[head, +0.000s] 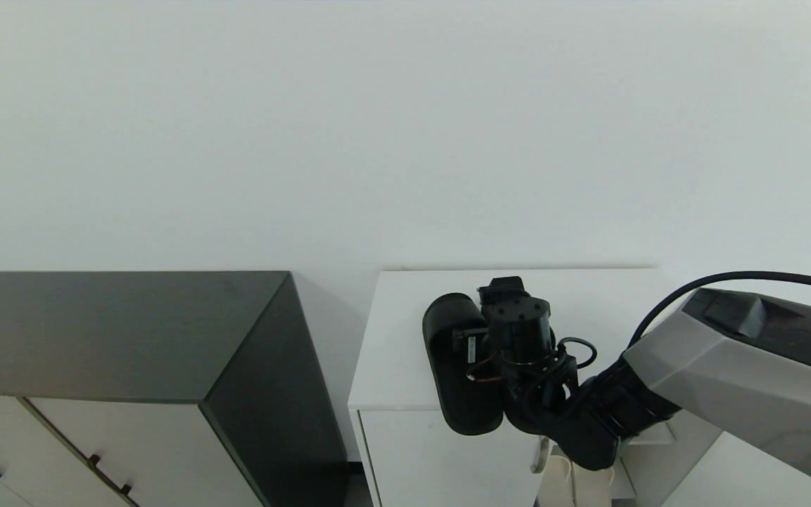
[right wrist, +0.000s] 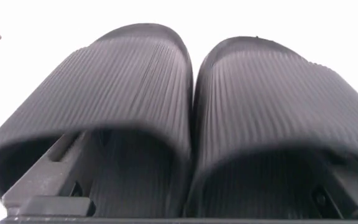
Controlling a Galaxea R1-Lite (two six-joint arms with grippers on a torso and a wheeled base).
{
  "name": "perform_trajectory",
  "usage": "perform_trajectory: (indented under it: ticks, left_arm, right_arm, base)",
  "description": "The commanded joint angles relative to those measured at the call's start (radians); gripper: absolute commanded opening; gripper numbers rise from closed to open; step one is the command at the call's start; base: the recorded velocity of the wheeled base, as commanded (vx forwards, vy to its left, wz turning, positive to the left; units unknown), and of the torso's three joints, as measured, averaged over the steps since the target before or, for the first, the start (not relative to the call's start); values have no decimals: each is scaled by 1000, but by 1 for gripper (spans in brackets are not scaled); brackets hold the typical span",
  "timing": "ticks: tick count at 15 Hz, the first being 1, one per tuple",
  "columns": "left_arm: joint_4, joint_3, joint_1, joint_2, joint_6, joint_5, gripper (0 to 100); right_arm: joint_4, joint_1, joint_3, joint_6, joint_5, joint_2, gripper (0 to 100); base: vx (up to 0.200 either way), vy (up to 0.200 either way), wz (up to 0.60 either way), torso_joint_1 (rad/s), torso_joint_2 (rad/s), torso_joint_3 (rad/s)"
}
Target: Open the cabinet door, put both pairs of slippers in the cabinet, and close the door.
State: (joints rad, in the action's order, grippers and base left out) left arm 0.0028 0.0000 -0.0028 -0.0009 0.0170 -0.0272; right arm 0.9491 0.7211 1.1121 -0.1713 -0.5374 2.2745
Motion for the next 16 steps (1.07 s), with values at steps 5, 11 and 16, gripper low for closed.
perform_trajectory:
  ticks: [5, 11, 16]
  left_arm:
    - [0, 0, 0, 1, 0, 0, 0]
    - [0, 0, 0, 1, 0, 0, 0]
    - [0, 0, 0, 1, 0, 0, 0]
  right_arm:
    - [-16, -5, 63, 15, 1, 40, 100]
    - [-15, -5, 54, 15, 1, 22, 0]
    - [-18, 38, -126, 18, 1, -181, 0]
  base:
    - [0, 0, 0, 0, 0, 0]
    - [0, 0, 0, 0, 0, 0]
    - [0, 0, 0, 0, 0, 0]
